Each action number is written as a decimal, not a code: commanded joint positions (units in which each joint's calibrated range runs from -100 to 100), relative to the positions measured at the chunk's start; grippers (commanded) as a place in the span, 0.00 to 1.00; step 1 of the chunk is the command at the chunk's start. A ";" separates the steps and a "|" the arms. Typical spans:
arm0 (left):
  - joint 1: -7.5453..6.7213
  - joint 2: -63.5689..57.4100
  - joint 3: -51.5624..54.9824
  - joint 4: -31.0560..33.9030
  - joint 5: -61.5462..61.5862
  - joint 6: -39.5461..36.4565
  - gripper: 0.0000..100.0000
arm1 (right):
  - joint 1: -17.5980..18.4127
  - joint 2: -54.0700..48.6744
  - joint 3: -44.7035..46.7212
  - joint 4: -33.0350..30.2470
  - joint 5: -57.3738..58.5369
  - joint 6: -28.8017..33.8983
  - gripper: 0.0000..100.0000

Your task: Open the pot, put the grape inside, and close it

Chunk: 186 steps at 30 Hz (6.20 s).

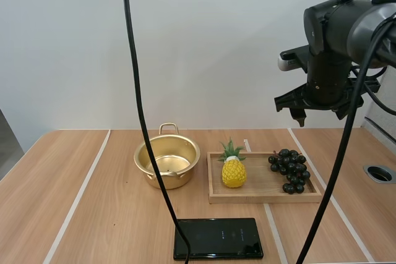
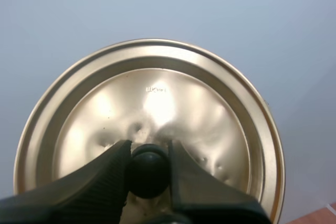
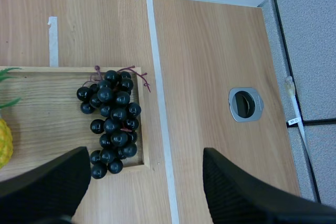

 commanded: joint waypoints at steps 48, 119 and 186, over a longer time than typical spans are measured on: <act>0.06 -10.95 -35.40 12.14 -1.54 -9.72 0.00 | -0.20 23.30 0.15 6.13 -9.15 1.13 1.00; 0.06 -10.95 -35.40 12.14 3.32 -9.72 0.00 | -0.87 18.52 -0.21 5.89 -14.39 -1.45 0.00; 0.06 -12.35 -35.40 11.69 11.28 -8.03 0.00 | 15.60 12.82 -19.54 46.98 -1.86 -45.57 0.00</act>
